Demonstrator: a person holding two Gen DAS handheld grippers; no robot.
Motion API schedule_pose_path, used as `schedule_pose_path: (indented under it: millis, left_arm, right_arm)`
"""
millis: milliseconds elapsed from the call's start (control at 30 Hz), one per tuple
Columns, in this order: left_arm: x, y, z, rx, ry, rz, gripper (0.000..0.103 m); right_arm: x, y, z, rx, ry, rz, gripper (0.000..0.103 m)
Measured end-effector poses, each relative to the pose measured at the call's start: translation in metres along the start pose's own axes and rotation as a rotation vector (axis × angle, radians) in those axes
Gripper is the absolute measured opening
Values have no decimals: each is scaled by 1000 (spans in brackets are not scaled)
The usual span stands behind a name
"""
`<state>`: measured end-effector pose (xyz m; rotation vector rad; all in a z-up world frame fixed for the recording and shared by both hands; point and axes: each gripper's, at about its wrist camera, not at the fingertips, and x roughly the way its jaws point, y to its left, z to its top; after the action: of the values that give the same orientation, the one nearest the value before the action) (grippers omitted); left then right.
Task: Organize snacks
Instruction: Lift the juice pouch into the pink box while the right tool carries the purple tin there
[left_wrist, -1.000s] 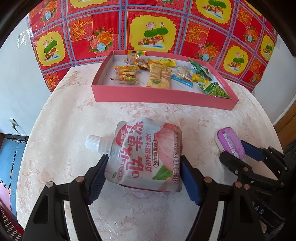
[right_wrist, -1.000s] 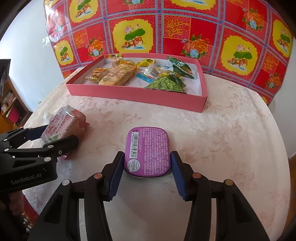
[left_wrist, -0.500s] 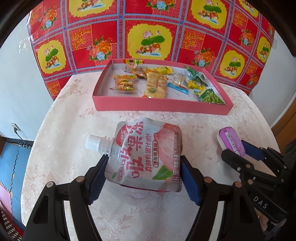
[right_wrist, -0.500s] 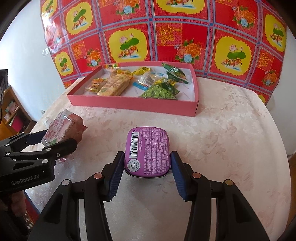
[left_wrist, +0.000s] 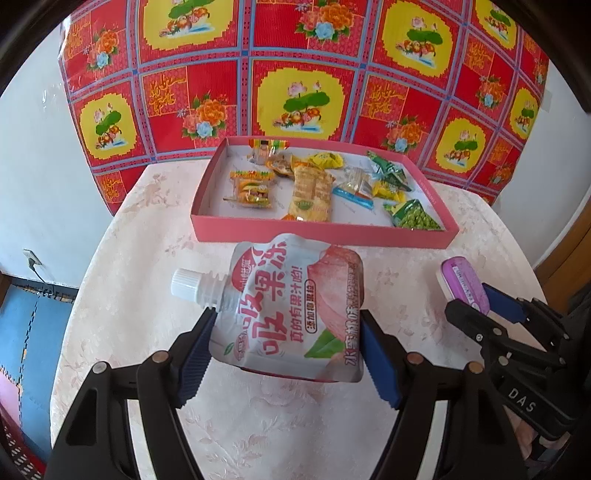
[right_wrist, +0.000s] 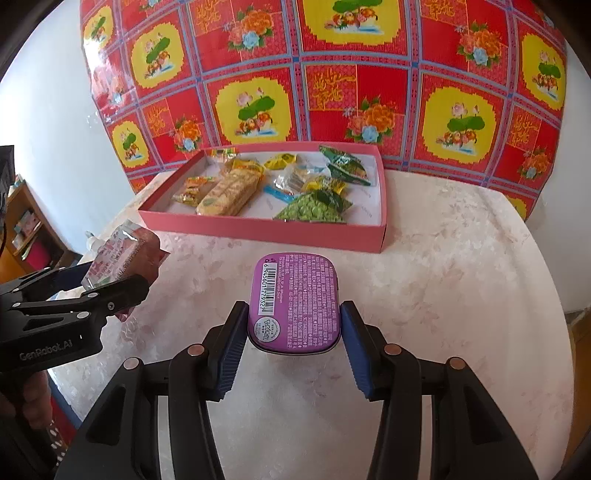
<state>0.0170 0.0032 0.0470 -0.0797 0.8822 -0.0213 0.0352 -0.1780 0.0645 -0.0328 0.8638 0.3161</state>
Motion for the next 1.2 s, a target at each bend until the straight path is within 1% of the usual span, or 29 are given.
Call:
schedule_pose_path:
  millis: [400,533,900,1200]
  left_arm:
    - [-4,-8,21,16,-38,-14,77]
    - [-6,-12,34,16,-48,-17,77]
    - [-9,-16,73,14,-103,-22,77]
    - [1,-11,96,-2,-111,-15,77]
  right_arm:
    - [-9,-1,22,-3,-40,21,51]
    - [-9,-2,32,8,-47,45,51]
    - [-6,-2,64,6,-79,55,51]
    - [3,-7,88,14,-97,62,51]
